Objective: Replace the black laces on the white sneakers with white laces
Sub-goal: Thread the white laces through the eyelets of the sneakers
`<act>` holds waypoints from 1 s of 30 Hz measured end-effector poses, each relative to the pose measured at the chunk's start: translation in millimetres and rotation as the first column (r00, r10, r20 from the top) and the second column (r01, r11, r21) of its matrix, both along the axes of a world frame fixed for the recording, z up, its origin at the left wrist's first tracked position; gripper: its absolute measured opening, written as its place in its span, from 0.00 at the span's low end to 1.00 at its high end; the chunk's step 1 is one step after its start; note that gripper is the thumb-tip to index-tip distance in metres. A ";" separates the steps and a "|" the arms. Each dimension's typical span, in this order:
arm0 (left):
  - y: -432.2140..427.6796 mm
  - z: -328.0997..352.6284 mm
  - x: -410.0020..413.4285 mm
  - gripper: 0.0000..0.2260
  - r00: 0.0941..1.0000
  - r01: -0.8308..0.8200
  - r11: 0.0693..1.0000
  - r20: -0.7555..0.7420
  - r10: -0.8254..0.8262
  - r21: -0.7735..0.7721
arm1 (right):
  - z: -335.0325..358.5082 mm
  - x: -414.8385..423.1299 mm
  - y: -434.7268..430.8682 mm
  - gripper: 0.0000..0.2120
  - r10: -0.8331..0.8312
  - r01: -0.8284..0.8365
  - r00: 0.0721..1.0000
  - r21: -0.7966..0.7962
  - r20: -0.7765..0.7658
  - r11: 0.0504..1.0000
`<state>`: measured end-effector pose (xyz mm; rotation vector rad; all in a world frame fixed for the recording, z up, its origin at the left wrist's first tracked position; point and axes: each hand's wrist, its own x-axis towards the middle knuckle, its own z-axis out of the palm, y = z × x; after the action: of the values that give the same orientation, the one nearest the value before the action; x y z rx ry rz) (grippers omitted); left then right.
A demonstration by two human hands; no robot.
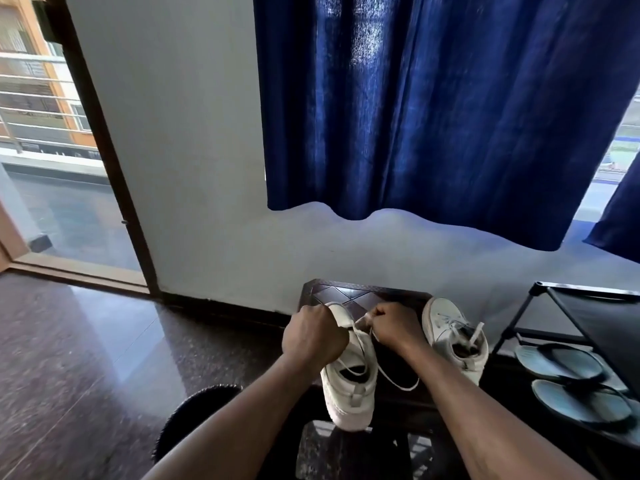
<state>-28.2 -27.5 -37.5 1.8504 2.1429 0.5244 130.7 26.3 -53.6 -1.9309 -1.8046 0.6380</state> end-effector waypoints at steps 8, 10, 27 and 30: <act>3.8 -7.0 4.7 0.14 0.999 0.043 0.995 -0.019 -0.042 0.087 | 33.7 27.3 -8.8 0.08 0.004 -0.001 0.998 0.064 -0.057 0.998; 10.0 3.6 1.7 0.12 0.994 0.069 0.984 0.073 -0.082 0.162 | 52.4 31.7 -9.5 0.02 -0.020 0.039 0.992 0.149 -0.125 0.988; 42.4 336.4 -1.1 0.02 0.533 0.071 0.771 0.629 -0.566 0.633 | 368.1 25.1 -16.4 0.08 0.470 0.112 0.493 0.589 -0.732 0.800; 30.4 377.9 3.8 0.04 0.480 0.070 0.763 0.649 -0.591 0.643 | 410.6 18.3 -25.9 0.05 0.520 0.129 0.438 0.623 -0.734 0.771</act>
<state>-24.4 2.9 340.4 1.6376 0.9499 1.6472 149.0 0.4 356.9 -0.6305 -1.2546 0.8059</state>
